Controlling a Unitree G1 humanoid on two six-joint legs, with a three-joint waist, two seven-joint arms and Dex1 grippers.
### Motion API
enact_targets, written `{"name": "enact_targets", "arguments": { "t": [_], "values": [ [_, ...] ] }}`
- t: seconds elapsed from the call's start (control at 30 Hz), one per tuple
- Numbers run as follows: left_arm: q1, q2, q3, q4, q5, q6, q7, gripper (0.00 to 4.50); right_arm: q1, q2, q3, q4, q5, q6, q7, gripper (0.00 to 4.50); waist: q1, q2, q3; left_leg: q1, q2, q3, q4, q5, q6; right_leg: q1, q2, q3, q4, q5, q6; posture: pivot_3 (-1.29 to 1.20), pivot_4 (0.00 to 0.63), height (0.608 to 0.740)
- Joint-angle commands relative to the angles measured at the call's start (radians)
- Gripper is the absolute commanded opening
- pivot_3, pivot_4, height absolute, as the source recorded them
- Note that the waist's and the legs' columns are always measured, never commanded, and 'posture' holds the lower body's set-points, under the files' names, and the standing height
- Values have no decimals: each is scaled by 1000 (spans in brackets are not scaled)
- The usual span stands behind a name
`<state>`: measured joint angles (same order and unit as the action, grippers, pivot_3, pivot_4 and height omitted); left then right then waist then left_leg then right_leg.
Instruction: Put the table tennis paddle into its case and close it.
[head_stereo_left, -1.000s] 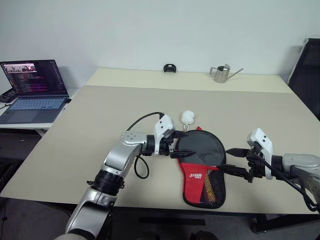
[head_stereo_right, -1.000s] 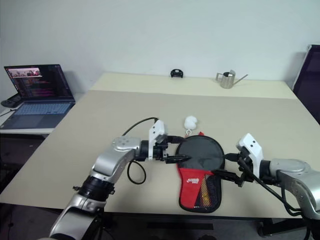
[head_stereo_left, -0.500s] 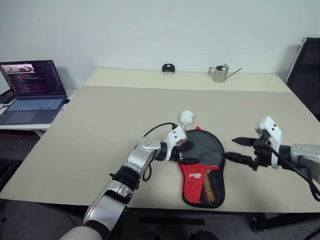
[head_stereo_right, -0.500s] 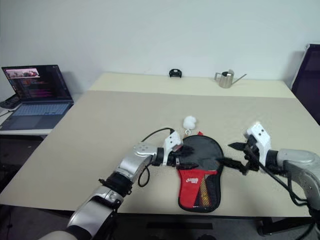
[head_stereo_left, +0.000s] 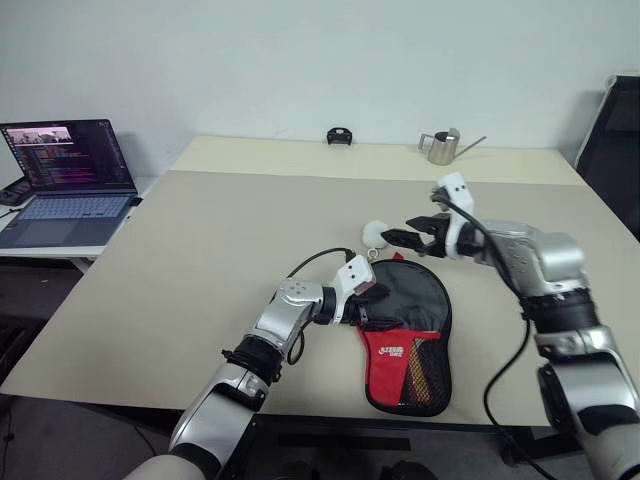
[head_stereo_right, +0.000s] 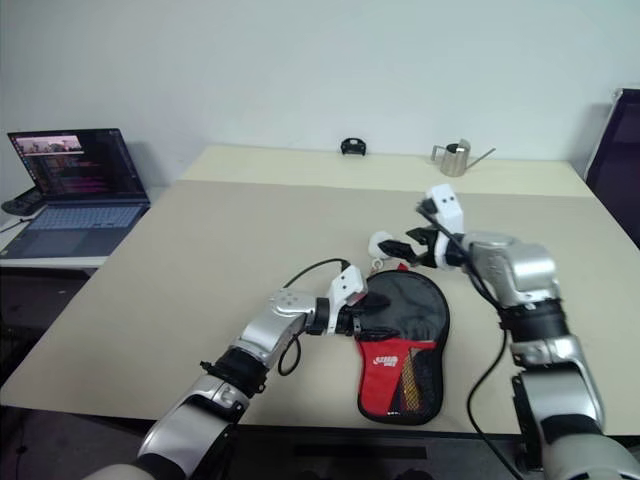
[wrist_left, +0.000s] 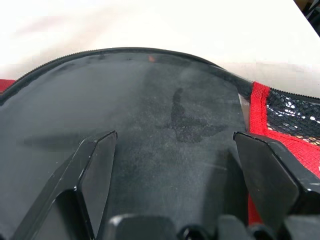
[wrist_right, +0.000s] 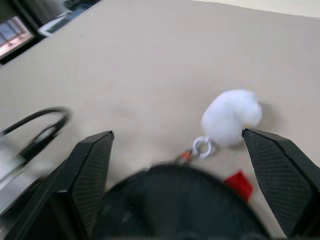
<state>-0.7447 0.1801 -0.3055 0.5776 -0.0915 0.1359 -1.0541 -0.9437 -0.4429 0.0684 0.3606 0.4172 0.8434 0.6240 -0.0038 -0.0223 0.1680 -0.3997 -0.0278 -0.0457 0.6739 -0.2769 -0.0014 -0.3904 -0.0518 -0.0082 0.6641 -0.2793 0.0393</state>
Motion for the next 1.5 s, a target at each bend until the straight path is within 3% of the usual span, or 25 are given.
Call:
{"name": "enact_targets", "arguments": {
  "t": [0.03, 0.47, 0.83, 0.97, 1.23, 1.3, 1.5],
  "values": [
    [13, 3, 12, -53, -2, 13, 8, 4057, -98, 62, 4, 225, -102, -169, -54, 4500, 0, 0, 0, 0, 0, 0, 1, 0, 0, 0, 0, 0, 0, 0, 0, 0, 150, 740],
    [50, 19, 11, -151, -4, 78, 38, 4057, -307, 303, -74, 831, -242, -584, -219, 4500, -24, 2, 1, 0, 0, 0, 1, 2, -4, 0, 0, 1, 2, 0, 0, 0, 150, 740],
    [100, 44, 12, -243, -3, 136, 82, 4057, -334, 408, -40, 962, -413, -744, -392, 4500, -29, 3, 2, 0, 0, 0, 1, 3, -6, -3, 0, 3, 7, 0, 0, 0, 150, 740],
    [115, 58, 14, -269, -6, 153, 94, 4104, -335, 414, -18, 970, -483, -777, -438, 3555, -29, 3, 2, 0, 0, 2, 1, 4, -7, -7, -1, 5, 13, -1, -2, 0, 150, 740],
    [130, 61, 0, -277, -1, 155, 108, 4104, -316, 414, 11, 976, -577, -793, -493, 598, -31, 3, 2, 0, 0, 7, 1, 4, -7, -14, 1, 12, 20, -1, -3, 0, 150, 740],
    [129, 56, -5, -274, 1, 152, 109, 4104, -309, 417, 8, 976, -582, -791, -493, 34, -31, 3, 2, 0, 0, 8, 1, 4, -7, -14, 1, 13, 20, -1, -3, 0, 150, 740],
    [131, 54, -13, -272, 7, 148, 105, 4104, -296, 426, 1, 975, -597, -792, -497, 34, -31, 3, 2, 0, 0, 8, 1, 4, -7, -14, 1, 13, 20, -1, -3, 0, 150, 740]
  ]
}}
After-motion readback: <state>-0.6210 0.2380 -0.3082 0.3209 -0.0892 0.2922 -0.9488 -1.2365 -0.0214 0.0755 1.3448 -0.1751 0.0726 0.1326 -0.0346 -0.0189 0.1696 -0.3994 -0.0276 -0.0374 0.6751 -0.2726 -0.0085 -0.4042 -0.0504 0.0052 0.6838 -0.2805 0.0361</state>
